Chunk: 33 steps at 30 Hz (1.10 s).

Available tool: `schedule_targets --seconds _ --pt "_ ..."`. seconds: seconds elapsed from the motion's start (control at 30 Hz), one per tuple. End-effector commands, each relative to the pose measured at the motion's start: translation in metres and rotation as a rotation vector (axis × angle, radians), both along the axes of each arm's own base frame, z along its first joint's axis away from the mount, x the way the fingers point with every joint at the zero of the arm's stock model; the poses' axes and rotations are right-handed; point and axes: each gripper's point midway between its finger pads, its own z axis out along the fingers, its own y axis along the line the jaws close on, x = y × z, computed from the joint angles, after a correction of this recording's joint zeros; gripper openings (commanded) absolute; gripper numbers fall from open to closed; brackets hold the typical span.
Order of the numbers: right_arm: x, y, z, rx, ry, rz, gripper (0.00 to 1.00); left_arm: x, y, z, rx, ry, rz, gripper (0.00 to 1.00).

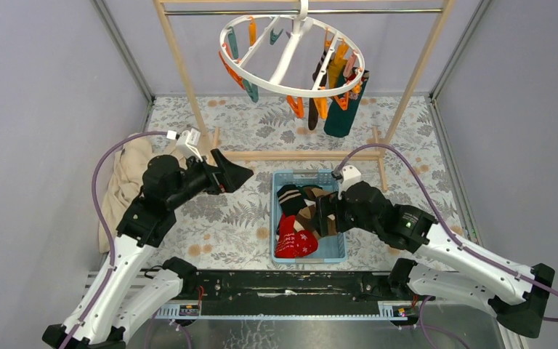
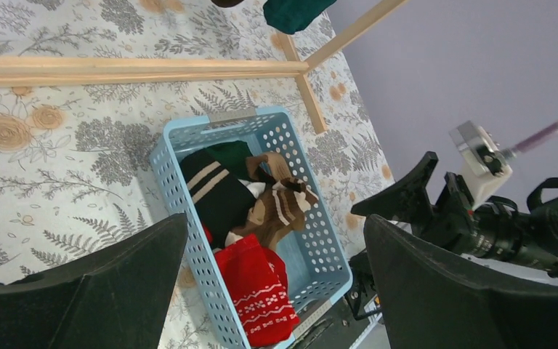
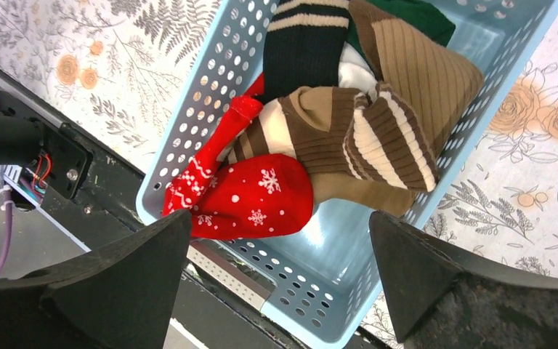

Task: Remove the socks clipped to the hanger
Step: Remove the sock from the hanger.

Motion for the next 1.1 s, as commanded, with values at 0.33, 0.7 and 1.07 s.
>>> schedule_targets --seconds 0.33,0.7,1.07 --pt "0.016 0.016 -0.030 -0.057 0.049 -0.060 1.00 -0.029 -0.005 -0.015 -0.035 0.042 -0.089 0.99" --pt "0.035 0.007 -0.086 -0.177 0.062 -0.190 1.00 -0.030 -0.011 -0.037 0.015 0.090 -0.154 0.99" --pt "0.036 0.012 -0.155 -0.298 0.153 -0.201 1.00 -0.029 -0.004 -0.036 0.049 0.095 -0.120 0.99"
